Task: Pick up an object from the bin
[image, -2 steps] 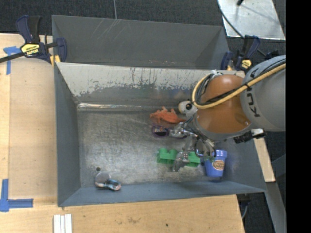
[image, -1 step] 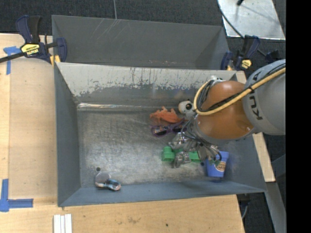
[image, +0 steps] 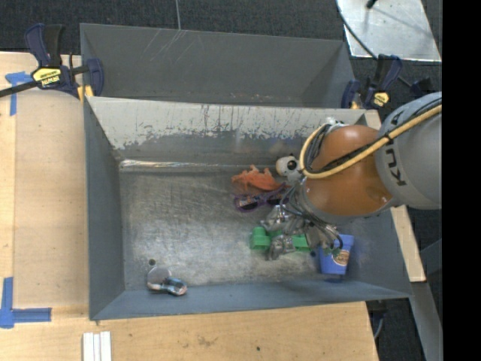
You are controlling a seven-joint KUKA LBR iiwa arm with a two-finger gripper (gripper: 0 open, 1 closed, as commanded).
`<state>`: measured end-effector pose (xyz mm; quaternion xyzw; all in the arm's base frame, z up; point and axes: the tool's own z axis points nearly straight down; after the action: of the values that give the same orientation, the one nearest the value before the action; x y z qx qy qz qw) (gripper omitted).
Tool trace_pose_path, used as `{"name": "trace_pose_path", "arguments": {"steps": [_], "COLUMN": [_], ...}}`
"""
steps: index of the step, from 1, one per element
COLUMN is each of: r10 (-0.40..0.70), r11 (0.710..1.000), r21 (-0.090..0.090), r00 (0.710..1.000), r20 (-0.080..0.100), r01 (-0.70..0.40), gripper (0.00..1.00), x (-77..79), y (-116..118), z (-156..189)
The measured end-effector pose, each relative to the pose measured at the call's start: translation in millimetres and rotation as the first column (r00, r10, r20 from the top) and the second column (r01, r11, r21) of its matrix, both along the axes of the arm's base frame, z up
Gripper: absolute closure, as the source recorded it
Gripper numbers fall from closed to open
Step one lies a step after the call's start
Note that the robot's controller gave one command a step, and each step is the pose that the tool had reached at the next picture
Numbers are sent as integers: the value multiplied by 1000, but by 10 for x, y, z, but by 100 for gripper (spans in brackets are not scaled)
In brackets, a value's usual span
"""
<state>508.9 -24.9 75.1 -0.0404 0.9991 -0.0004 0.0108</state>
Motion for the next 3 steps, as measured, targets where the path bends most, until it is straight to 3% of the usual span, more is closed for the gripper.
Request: {"name": "trace_pose_path", "arguments": {"steps": [1, 2, 3], "r10": [0, 0, -1], "r11": [1000, 1000, 1000], "r21": [0, 0, 0], "r00": [1000, 1000, 1000], "r20": [-6, -25, -22], "r01": [0, 0, 1], "gripper": [100, 100, 100], "x": [-9, -48, -29], "y": [0, 3, 3], "z": [21, 158, 365]}}
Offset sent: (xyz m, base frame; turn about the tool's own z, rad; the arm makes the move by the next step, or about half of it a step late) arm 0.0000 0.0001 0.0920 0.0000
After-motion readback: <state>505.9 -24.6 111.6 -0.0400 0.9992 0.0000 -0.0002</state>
